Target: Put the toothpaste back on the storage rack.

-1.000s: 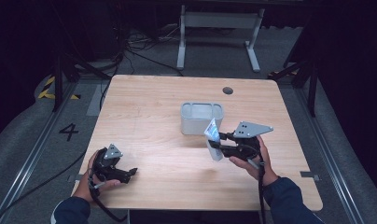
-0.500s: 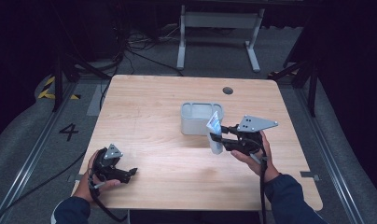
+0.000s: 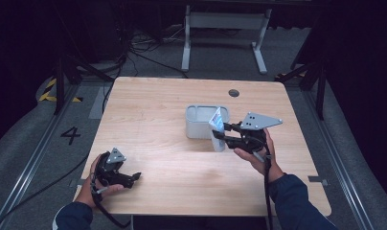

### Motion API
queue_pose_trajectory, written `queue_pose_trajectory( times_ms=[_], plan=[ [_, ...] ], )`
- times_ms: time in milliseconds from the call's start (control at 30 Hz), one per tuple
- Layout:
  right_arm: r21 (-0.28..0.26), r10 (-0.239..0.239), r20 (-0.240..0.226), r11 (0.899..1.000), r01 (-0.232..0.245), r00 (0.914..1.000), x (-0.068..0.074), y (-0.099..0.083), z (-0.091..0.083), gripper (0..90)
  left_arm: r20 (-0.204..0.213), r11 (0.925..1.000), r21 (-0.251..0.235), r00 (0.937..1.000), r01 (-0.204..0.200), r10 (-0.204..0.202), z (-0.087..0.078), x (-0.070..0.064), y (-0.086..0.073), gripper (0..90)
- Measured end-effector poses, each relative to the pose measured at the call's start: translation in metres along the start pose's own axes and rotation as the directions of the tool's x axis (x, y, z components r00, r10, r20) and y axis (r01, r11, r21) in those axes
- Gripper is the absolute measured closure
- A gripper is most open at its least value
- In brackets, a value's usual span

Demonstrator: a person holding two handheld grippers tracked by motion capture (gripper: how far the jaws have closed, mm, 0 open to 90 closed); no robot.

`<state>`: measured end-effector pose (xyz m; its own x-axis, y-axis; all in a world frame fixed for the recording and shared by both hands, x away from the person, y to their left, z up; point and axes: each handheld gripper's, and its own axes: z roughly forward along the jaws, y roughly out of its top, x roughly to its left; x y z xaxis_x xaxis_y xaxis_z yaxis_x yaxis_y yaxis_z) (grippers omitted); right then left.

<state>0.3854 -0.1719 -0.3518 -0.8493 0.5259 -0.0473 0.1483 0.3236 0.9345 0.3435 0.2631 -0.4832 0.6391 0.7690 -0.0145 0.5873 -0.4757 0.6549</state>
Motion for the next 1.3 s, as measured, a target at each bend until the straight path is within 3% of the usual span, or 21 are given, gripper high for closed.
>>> queue_pose_trajectory(
  times_ms=[1300],
  plan=[
    [-0.050, -0.005, 0.048, 0.999, 0.007, 0.9988, -0.025, 0.036, 0.023, 64.1, 0.000, 1.0000, 0.000, 1.0000, 0.001, -0.001, 0.000, 0.000, 0.000, 0.1]
  ],
)
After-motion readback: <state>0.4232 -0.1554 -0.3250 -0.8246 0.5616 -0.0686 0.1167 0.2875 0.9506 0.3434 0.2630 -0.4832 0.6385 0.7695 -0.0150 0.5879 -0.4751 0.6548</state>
